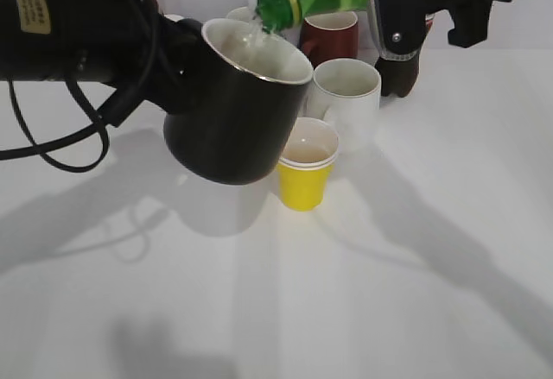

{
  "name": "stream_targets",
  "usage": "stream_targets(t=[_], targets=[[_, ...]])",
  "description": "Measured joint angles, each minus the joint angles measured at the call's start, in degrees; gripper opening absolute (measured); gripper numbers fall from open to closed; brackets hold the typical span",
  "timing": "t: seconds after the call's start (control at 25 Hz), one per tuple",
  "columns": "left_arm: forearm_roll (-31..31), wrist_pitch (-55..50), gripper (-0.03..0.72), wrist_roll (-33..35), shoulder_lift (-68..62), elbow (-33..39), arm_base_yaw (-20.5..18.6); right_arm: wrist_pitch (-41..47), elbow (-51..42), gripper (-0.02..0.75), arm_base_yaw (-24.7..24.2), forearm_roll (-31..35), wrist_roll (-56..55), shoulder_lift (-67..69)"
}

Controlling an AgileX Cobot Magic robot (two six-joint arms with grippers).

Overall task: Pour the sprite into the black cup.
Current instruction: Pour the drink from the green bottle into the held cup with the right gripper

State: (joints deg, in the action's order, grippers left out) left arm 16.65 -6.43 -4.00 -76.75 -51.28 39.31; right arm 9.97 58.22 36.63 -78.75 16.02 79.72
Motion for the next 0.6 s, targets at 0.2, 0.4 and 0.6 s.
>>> stream_targets(t=[0.2,0.4,0.6], targets=[[0.10,0.00,0.041,0.01,0.00,0.00,0.00,1.28,-0.31,0.414,0.00,8.02,0.00,0.00],[0.11,0.10,0.041,0.01,0.00,0.00,0.00,2.15,-2.18,0.414,0.00,19.07,-0.11,0.00],[0.16,0.57,0.041,0.01,0.00,0.00,0.00,2.27,-3.32,0.414,0.00,39.11,-0.20,0.00]])
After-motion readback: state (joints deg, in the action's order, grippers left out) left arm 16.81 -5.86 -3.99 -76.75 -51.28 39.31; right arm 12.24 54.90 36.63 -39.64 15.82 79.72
